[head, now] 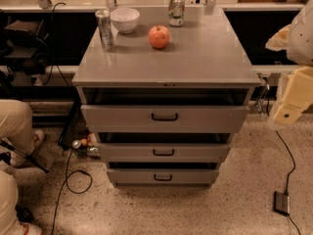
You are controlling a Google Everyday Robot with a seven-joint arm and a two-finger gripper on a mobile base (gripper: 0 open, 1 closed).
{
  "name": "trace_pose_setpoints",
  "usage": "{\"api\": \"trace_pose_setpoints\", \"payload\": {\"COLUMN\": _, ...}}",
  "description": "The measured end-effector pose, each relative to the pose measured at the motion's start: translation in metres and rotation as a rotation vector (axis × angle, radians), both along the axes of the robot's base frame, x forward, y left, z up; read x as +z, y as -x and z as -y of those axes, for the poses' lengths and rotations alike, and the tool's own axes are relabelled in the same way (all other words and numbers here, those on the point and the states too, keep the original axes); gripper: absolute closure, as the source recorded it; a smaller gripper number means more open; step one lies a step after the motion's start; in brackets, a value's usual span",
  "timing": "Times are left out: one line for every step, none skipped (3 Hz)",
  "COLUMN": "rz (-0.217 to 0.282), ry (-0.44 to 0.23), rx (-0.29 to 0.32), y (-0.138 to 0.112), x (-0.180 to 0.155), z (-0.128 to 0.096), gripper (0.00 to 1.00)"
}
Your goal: Open top drawer
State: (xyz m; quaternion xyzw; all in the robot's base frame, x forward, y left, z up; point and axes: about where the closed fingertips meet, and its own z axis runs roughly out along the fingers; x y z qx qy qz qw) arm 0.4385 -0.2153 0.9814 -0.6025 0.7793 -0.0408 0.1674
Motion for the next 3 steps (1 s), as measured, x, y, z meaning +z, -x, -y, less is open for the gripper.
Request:
{"api": "trace_pose_setpoints", "payload": {"rz": 0.000, "ry": 0.000, "rx": 0.000, "y": 0.000, "x": 0.000, "z": 0.000, "gripper": 0.00}}
{"api": "trace_pose_setpoints", "payload": {"rz": -0.001, "ry": -0.007, "rx": 0.031, "y": -0.005, "x": -0.033, "z": -0.011, "gripper": 0.00}}
{"api": "trace_pose_setpoints", "payload": {"rz": -0.020, "ry": -0.053, "rx": 0.094, "y": -0.011, "x": -0.100, "z": -0.035, "gripper": 0.00}}
